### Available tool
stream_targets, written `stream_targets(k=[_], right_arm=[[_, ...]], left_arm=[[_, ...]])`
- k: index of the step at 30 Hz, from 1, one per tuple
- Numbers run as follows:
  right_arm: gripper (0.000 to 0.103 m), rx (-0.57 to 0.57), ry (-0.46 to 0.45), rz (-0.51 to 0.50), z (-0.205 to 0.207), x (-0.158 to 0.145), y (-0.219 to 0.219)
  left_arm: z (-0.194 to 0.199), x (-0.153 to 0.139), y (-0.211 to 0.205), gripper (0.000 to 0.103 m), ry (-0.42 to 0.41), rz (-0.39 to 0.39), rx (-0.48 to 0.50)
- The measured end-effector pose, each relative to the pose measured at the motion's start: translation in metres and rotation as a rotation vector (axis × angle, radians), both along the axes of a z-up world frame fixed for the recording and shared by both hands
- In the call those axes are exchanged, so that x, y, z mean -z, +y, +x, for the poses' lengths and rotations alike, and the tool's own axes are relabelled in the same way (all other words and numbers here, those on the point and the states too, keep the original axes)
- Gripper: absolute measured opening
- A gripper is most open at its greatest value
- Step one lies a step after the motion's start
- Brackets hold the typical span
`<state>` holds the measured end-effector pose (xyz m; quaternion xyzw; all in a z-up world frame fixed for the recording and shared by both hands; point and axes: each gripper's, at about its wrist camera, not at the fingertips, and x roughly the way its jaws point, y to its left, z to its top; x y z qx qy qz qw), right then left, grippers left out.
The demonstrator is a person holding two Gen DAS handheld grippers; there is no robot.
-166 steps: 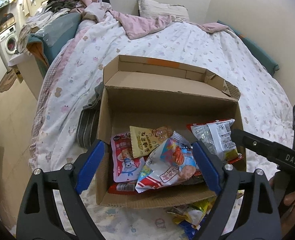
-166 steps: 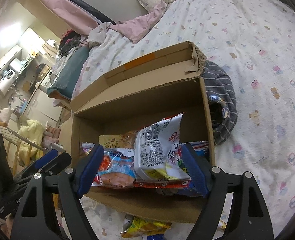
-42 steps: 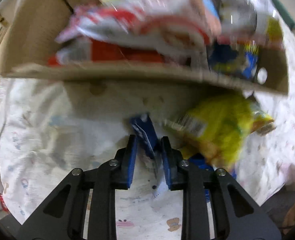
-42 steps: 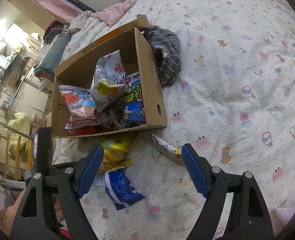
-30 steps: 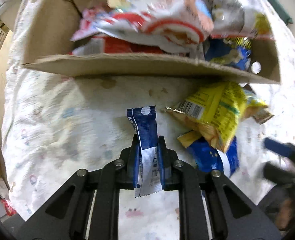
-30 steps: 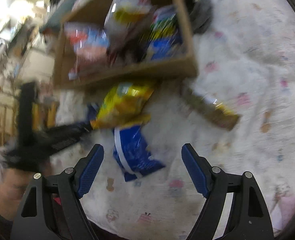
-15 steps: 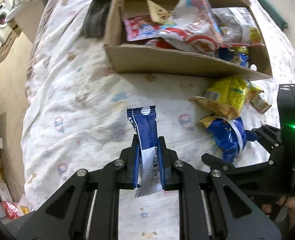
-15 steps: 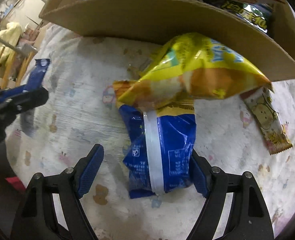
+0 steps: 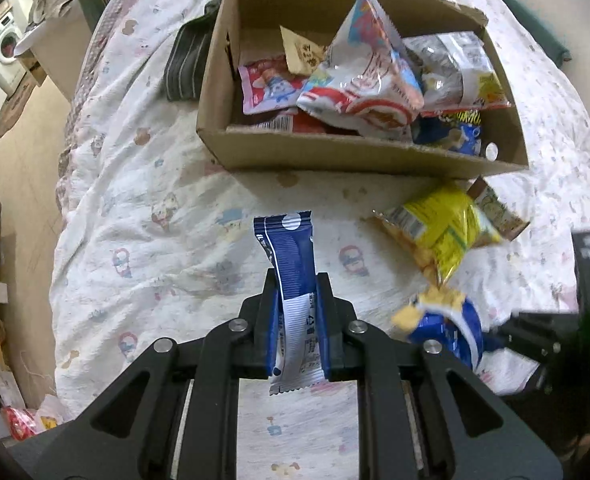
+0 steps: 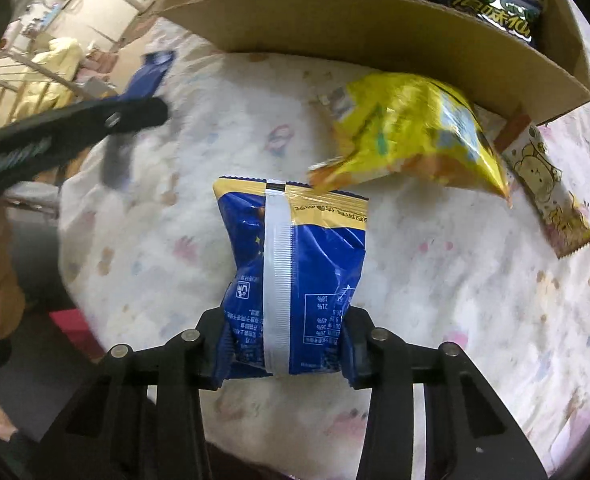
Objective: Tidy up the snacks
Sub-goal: 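Lower the wafer bar into the box with the left tool while the right tool lowers the blue bag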
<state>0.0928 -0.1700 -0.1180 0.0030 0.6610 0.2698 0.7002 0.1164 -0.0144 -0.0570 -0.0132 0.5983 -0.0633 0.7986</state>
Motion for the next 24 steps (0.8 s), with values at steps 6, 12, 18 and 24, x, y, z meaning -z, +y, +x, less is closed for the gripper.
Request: stream_targets(k=[6, 12, 18, 24], right_arm=[[0.043, -0.002, 0.003, 0.168, -0.012, -0.032, -0.010], [0.043, 0.030, -0.141, 0.378, -0.009, -0.088, -0.032], [0.043, 0.136, -0.289, 0.394, 0.015, -0.126, -0.047], [0.043, 0.254, -0.316, 0.336, 0.071, -0.131, -0.062]], left_arm=[[0.004, -0.016, 0.007, 0.013, -0.046, -0.010, -0.047], [0.002, -0.063, 0.007, 0.013, -0.208, -0.007, -0.044], [0.022, -0.094, 0.007, 0.013, -0.278, -0.024, -0.033], [0.065, -0.103, 0.005, 0.013, -0.283, -0.045, -0.023]])
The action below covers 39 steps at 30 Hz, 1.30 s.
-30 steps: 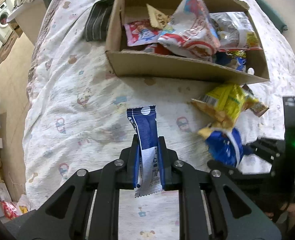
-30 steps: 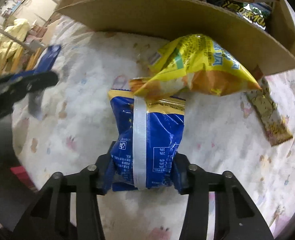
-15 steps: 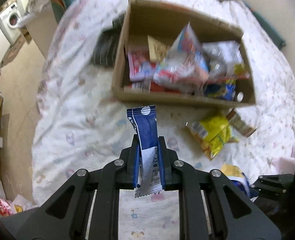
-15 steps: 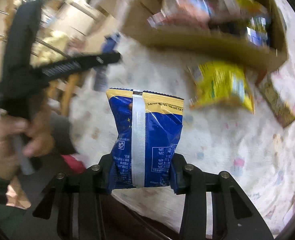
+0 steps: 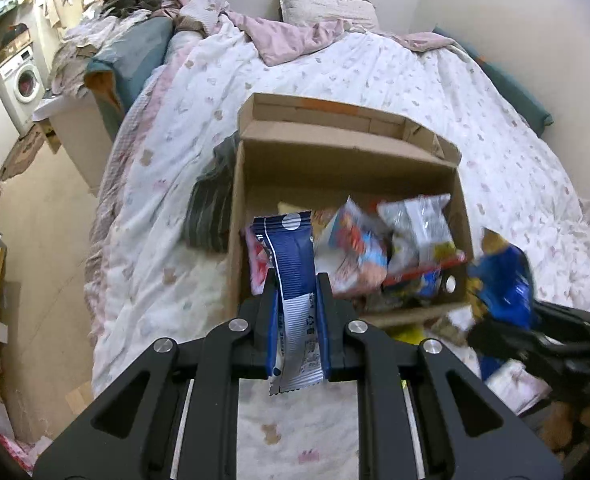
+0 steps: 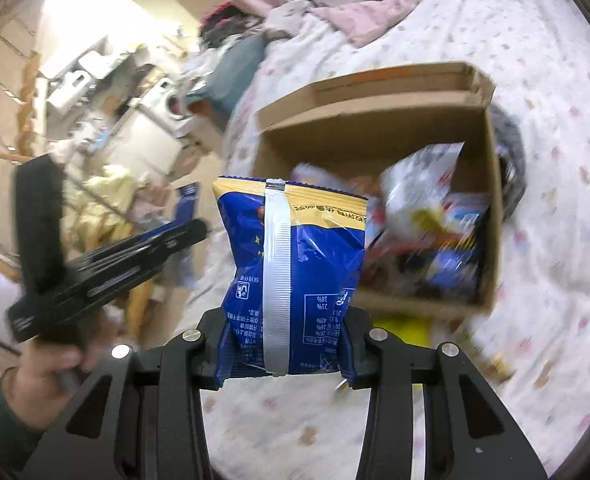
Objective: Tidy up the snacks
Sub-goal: 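Lower the wafer bar into the box with the left tool while the right tool lowers the blue bag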
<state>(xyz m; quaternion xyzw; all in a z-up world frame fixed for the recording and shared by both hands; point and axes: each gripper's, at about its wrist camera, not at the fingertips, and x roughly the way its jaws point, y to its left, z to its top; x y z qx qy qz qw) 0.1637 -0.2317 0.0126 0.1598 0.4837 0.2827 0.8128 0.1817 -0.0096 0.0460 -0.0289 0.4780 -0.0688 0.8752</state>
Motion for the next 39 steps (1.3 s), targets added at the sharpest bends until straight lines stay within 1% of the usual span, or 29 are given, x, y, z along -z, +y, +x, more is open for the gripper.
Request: stream_targets(k=[2, 5, 8, 11, 12, 14, 15, 16, 17, 19, 21, 24, 27, 29, 32, 36, 39], right_arm=[[0.043, 0.025, 0.009, -0.032, 0.025, 0.007, 0.004], [0.043, 0.064, 0.030, -0.036, 0.057, 0.015, 0.004], [0.043, 0.088, 0.067, -0.036, 0.085, 0.030, 0.003], [0.043, 0.098, 0.094, -0.034, 0.100, 0.045, 0.002], [0.043, 0.104, 0.096, -0.053, 0.103, 0.048, 0.001], [0.043, 0.130, 0.090, -0.131, 0.107, 0.054, 0.000], [0.043, 0.140, 0.088, -0.153, 0.108, 0.055, -0.001], [0.043, 0.153, 0.086, -0.181, 0.109, 0.057, -0.003], [0.043, 0.158, 0.088, -0.190, 0.113, 0.060, -0.004], [0.043, 0.156, 0.108, -0.168, 0.115, 0.066, -0.008], [0.043, 0.156, 0.114, -0.127, 0.115, 0.068, -0.011], [0.043, 0.129, 0.090, -0.094, 0.115, 0.061, -0.005], [0.044, 0.110, 0.067, -0.073, 0.114, 0.054, 0.004], [0.044, 0.101, 0.057, -0.081, 0.114, 0.052, 0.011], [0.046, 0.095, 0.047, -0.093, 0.116, 0.053, 0.016], [0.046, 0.110, 0.045, -0.071, 0.118, 0.051, 0.014], [0.047, 0.123, 0.046, -0.048, 0.119, 0.050, 0.009]], left_arm=[[0.015, 0.002, -0.007, 0.013, 0.001, -0.013, 0.010], [0.034, 0.009, -0.025, 0.013, 0.018, -0.047, 0.050], [0.050, 0.022, -0.045, 0.013, 0.037, -0.017, 0.071], [0.069, 0.043, -0.053, 0.013, 0.063, 0.010, 0.068], [0.074, 0.052, -0.052, 0.013, 0.078, 0.018, 0.060], [0.086, 0.070, -0.047, 0.013, 0.118, -0.001, 0.055], [0.091, 0.077, -0.044, 0.013, 0.131, 0.003, 0.051], [0.094, 0.081, -0.039, 0.013, 0.133, 0.017, 0.034], [0.098, 0.083, -0.034, 0.013, 0.131, 0.011, 0.021], [0.102, 0.082, -0.026, 0.013, 0.129, -0.007, -0.002], [0.103, 0.079, -0.019, 0.013, 0.123, -0.052, -0.016], [0.102, 0.070, -0.018, 0.013, 0.115, -0.085, -0.015], [0.101, 0.063, -0.021, 0.013, 0.079, -0.063, -0.007], [0.101, 0.064, -0.022, 0.014, 0.076, -0.047, -0.003], [0.103, 0.065, -0.022, 0.014, 0.078, -0.044, -0.008], [0.103, 0.060, -0.022, 0.014, 0.050, -0.031, -0.005], [0.101, 0.058, -0.023, 0.014, 0.046, -0.029, 0.000]])
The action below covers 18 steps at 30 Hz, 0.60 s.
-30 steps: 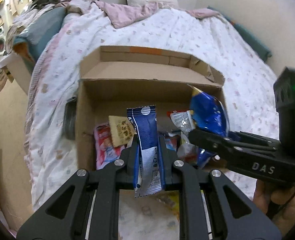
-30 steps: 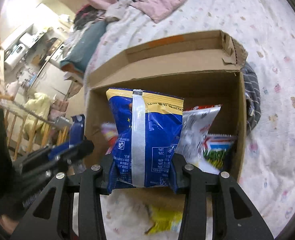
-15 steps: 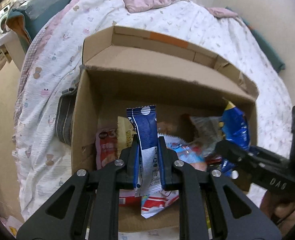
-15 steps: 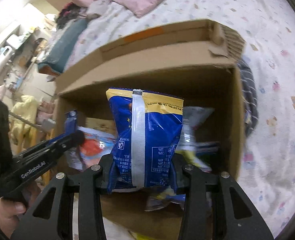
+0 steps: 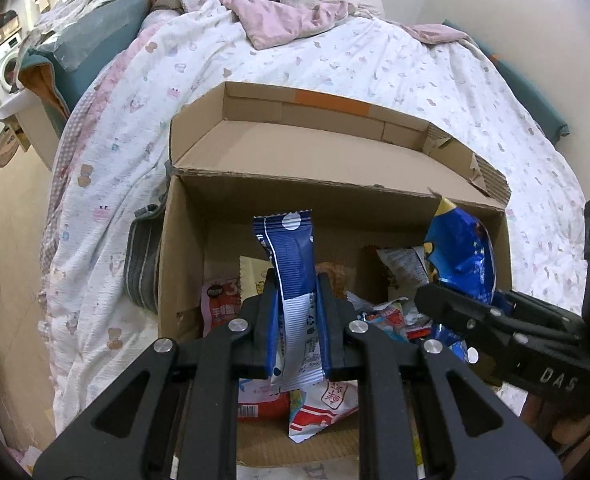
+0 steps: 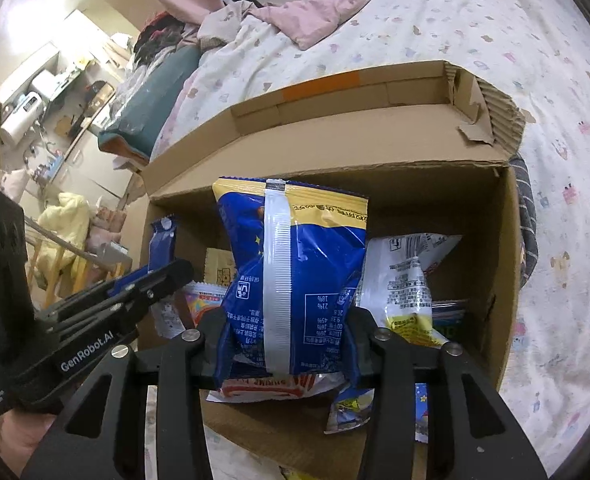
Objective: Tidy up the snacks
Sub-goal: 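Lower the wafer bar into the box with the left tool while the right tool lowers the blue bag, then open both tools and withdraw them from the box toward the remaining snacks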
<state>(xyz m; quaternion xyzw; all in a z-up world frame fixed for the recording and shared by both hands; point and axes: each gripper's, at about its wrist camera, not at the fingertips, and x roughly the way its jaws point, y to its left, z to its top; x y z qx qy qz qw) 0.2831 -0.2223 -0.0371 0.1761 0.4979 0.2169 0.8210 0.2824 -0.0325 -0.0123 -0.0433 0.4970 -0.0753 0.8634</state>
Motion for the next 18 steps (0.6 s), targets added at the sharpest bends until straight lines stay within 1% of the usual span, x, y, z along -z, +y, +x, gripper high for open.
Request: stream_targets(k=[2, 3, 4, 5, 6, 7, 8, 9, 10, 11, 12, 14, 18], right_arm=[[0.049, 0.006, -0.002, 0.013, 0.001, 0.000, -0.003], [0.054, 0.009, -0.002, 0.022, 0.001, -0.001, -0.004], [0.057, 0.013, -0.002, 0.030, 0.002, -0.001, -0.005], [0.063, 0.020, -0.005, 0.040, 0.002, -0.002, -0.007], [0.068, 0.024, -0.010, 0.048, 0.002, -0.003, -0.008], [0.071, 0.028, -0.016, 0.058, 0.002, -0.004, -0.010], [0.077, 0.034, -0.025, 0.065, 0.001, -0.006, -0.011], [0.082, 0.044, -0.034, 0.067, -0.001, -0.008, -0.014], [0.083, 0.054, -0.040, 0.068, -0.001, -0.009, -0.016], [0.083, 0.060, -0.044, 0.073, -0.001, -0.010, -0.018], [0.084, 0.061, -0.043, 0.077, -0.001, -0.010, -0.019], [0.084, 0.065, -0.038, 0.077, 0.000, -0.009, -0.021], [0.084, 0.060, -0.034, 0.070, 0.000, -0.008, -0.020]], left_arm=[[-0.001, -0.001, 0.000, 0.014, -0.004, 0.002, 0.007], [-0.002, -0.001, -0.001, 0.014, -0.011, 0.012, 0.008], [-0.003, -0.002, -0.001, 0.014, -0.017, 0.020, 0.008], [-0.003, -0.002, -0.001, 0.016, -0.022, 0.028, 0.008], [-0.003, -0.003, -0.001, 0.021, -0.025, 0.033, 0.007], [-0.003, -0.003, -0.001, 0.025, -0.027, 0.034, 0.005], [-0.003, -0.004, -0.001, 0.038, -0.029, 0.030, 0.004], [-0.004, -0.006, 0.001, 0.059, -0.033, 0.009, 0.001], [-0.005, -0.008, 0.003, 0.068, -0.039, -0.017, -0.002], [-0.006, -0.010, 0.006, 0.083, -0.050, -0.036, -0.011], [-0.007, -0.012, 0.008, 0.088, -0.067, -0.037, -0.028], [-0.009, -0.017, 0.009, 0.089, -0.091, -0.021, -0.043], [-0.008, -0.015, 0.008, 0.089, -0.087, -0.011, -0.037]])
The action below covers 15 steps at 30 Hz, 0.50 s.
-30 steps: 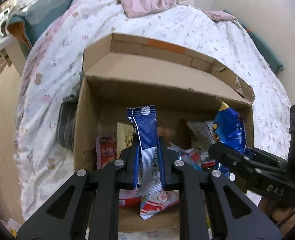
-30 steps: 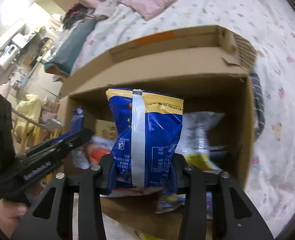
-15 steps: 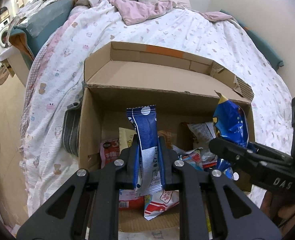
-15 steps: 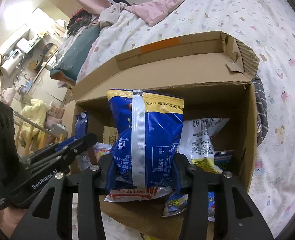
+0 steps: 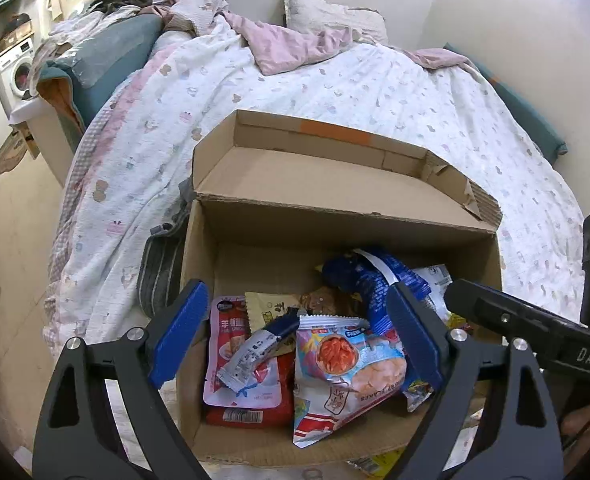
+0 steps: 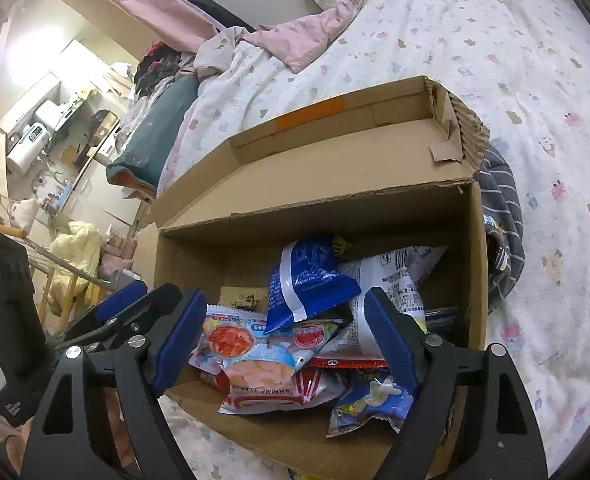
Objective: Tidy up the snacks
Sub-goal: 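Open both tools and withdraw them from the box toward the remaining snacks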
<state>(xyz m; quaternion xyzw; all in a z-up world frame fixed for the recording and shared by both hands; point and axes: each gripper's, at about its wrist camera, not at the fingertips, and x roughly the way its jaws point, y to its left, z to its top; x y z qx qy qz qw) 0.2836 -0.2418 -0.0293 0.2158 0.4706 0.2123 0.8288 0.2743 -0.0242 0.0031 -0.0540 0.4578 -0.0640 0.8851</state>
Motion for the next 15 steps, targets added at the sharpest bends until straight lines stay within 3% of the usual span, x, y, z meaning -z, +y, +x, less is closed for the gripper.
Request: stream_targets(k=[10, 15], right_arm=[[0.084, 0.006, -0.013, -0.029, -0.009, -0.004, -0.002], [0.084, 0.024, 0.001, 0.021, -0.020, -0.005, -0.013]], left_arm=[[-0.009, -0.001, -0.004, 0.089, -0.012, 0.030, 0.018], [-0.018, -0.003, -0.002, 0.089, -0.006, 0.018, 0.015]])
